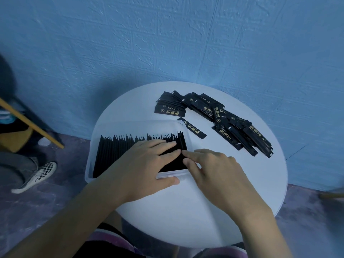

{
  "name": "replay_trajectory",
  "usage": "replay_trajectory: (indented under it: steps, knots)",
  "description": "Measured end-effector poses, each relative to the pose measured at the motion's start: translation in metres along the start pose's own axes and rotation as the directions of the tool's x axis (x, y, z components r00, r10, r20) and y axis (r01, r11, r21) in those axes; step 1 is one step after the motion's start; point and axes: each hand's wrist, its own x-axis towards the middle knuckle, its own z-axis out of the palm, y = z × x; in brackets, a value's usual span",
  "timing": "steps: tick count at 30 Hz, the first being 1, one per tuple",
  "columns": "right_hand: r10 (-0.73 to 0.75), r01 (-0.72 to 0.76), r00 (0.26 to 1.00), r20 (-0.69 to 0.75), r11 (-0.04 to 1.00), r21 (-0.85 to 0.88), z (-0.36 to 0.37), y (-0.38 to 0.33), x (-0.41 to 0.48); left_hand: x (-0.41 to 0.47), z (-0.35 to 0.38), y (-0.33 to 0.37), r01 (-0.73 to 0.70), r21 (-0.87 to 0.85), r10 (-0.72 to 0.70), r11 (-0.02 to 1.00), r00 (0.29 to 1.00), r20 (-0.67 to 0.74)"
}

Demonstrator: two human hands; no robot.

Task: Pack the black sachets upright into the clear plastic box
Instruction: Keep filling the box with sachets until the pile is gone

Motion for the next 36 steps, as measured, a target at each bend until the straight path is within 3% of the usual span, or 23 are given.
replay_trajectory:
  steps: [17, 20, 24, 26, 36]
  knots:
    - [0.044, -0.047, 0.987, 0.154, 0.999, 0.015, -0.009, -0.01, 0.004, -0.002, 0.003, -0.003, 0.01, -0.039, -0.011, 0.999, 0.999, -0.031]
    - [0.021, -0.025, 0.996, 0.089, 0.999, 0.043, -0.007, -0.003, 0.008, -0.006, 0.004, -0.003, 0.004, 0.027, -0.002, 1.0, 0.997, -0.082]
    - [0.083, -0.037, 0.981, -0.173, 0.967, 0.251, -0.01, 0.013, 0.02, -0.014, 0.003, -0.007, 0.013, 0.077, -0.006, 0.997, 0.996, -0.09]
    - [0.135, -0.057, 0.962, -0.236, 0.948, 0.313, -0.008, 0.023, 0.038, -0.017, 0.003, -0.009, 0.025, 0.09, -0.017, 0.996, 0.996, -0.089]
    - [0.206, -0.194, 0.973, -0.103, 0.974, 0.118, 0.053, 0.066, 0.144, -0.017, 0.0, -0.01, 0.058, -0.003, -0.058, 0.998, 0.996, -0.062]
